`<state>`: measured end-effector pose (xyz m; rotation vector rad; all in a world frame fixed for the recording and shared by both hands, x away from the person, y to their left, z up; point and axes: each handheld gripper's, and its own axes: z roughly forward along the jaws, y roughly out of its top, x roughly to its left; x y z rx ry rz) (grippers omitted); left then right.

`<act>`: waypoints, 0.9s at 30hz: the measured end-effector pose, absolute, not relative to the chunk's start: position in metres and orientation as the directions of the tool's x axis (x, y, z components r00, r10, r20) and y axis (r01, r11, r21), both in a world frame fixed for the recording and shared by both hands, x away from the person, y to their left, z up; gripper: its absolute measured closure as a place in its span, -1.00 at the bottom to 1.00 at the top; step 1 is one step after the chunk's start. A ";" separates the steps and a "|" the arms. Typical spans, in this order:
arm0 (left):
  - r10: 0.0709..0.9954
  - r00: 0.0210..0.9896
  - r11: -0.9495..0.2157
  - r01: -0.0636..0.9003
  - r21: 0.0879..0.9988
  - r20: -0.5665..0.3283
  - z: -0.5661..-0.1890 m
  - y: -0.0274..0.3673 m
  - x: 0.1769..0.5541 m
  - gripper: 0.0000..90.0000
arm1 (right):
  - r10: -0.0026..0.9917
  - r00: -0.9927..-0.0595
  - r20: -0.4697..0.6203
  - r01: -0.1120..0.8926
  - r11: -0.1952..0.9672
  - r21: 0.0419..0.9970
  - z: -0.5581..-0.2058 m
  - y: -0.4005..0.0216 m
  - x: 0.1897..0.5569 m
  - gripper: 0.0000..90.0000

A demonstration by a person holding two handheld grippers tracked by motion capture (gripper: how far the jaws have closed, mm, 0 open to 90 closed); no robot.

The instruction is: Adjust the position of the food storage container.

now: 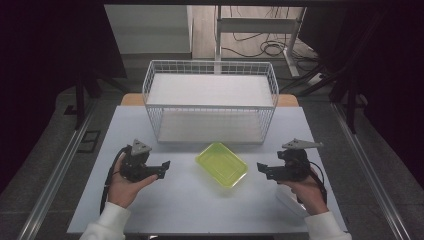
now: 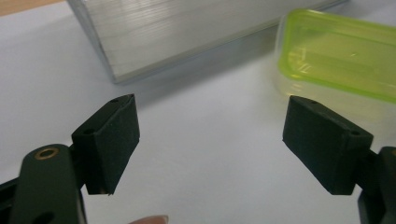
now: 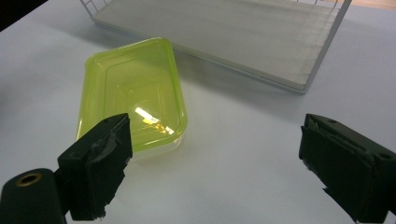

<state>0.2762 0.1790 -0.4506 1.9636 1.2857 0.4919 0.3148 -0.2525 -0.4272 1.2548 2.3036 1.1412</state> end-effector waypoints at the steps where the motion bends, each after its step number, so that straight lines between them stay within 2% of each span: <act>1: 0.901 0.428 -0.237 0.623 0.745 -0.071 -0.451 0.179 0.276 -0.59 | 0.805 -0.582 0.118 0.583 0.312 0.750 -0.427 -0.252 0.316 -0.79; 16: 0.899 0.421 -0.197 0.637 0.745 -0.122 -0.442 0.185 0.259 -0.60 | 0.803 -0.586 0.108 0.588 0.329 0.739 -0.424 -0.244 0.316 -0.77; 27: 0.885 0.446 -0.209 0.638 0.741 -0.135 -0.441 0.185 0.263 -0.61 | 0.814 -0.574 0.094 0.580 0.323 0.748 -0.416 -0.236 0.314 -0.70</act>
